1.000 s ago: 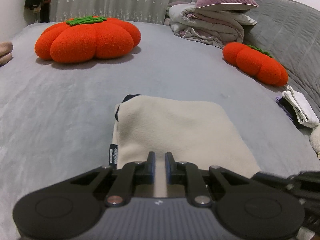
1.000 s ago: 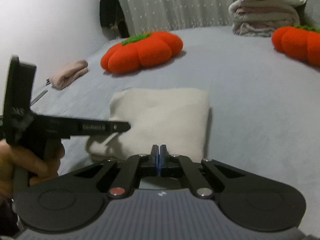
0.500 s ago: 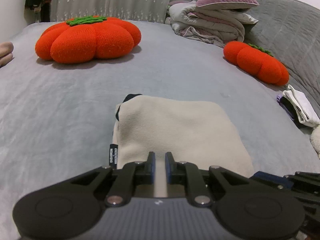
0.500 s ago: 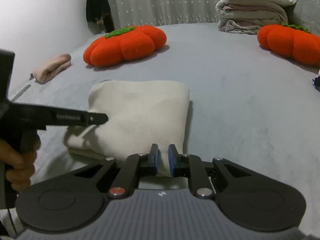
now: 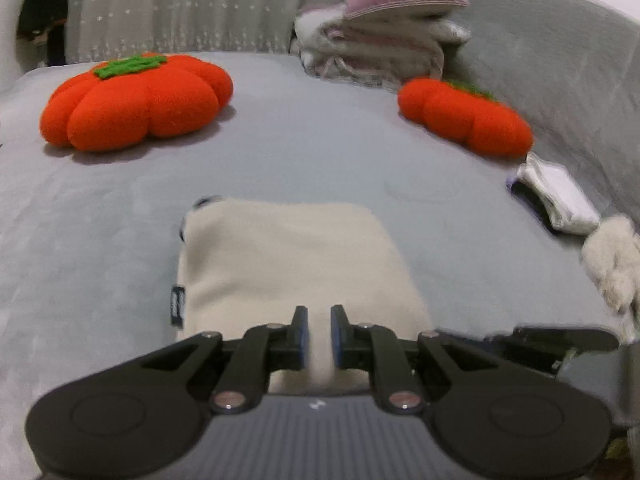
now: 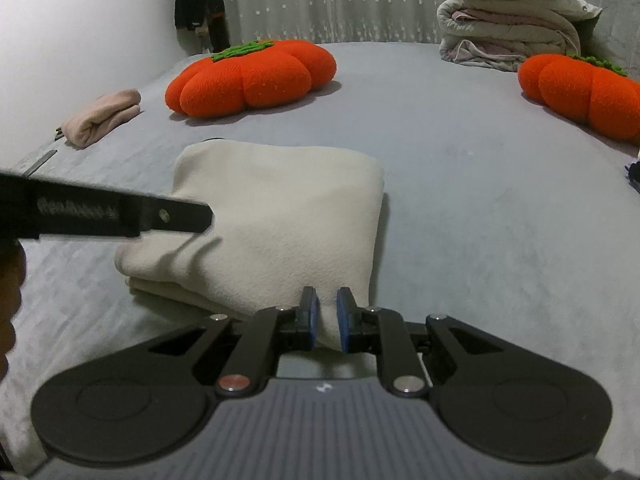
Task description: Fold clothes
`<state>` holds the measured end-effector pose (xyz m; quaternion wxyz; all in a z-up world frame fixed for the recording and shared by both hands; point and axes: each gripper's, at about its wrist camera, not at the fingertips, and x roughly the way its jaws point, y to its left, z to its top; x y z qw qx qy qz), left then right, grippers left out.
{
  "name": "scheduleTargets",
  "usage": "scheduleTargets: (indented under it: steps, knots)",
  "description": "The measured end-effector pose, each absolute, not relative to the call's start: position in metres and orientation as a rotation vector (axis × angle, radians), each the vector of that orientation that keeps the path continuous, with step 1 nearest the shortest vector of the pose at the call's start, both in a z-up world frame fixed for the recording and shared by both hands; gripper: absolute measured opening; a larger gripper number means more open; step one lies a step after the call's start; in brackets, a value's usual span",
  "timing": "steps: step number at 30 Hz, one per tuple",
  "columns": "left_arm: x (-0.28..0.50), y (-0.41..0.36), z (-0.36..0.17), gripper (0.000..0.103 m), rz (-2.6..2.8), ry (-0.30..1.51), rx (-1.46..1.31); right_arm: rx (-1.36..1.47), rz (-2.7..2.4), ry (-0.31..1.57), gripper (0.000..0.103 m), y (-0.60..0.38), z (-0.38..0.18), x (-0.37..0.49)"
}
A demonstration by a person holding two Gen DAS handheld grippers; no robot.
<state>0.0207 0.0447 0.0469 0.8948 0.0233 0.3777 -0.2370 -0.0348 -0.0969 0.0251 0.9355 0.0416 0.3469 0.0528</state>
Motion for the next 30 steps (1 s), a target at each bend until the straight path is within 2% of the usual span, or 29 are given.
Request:
scheduleTargets:
  steps: [12, 21, 30]
  knots:
    - [0.025, 0.044, 0.039, 0.013, -0.482, 0.813, 0.057, 0.121, 0.144, 0.691, 0.019, -0.106, 0.041, -0.03]
    - [0.029, 0.044, 0.038, 0.013, -0.489, 0.813, 0.063, 0.204, 0.208, 0.673, 0.019, -0.124, 0.037, 0.035]
    - [0.028, 0.044, 0.039, 0.013, -0.492, 0.809, 0.072, 0.185, 0.183, 0.677, 0.009, -0.123, 0.033, 0.059]
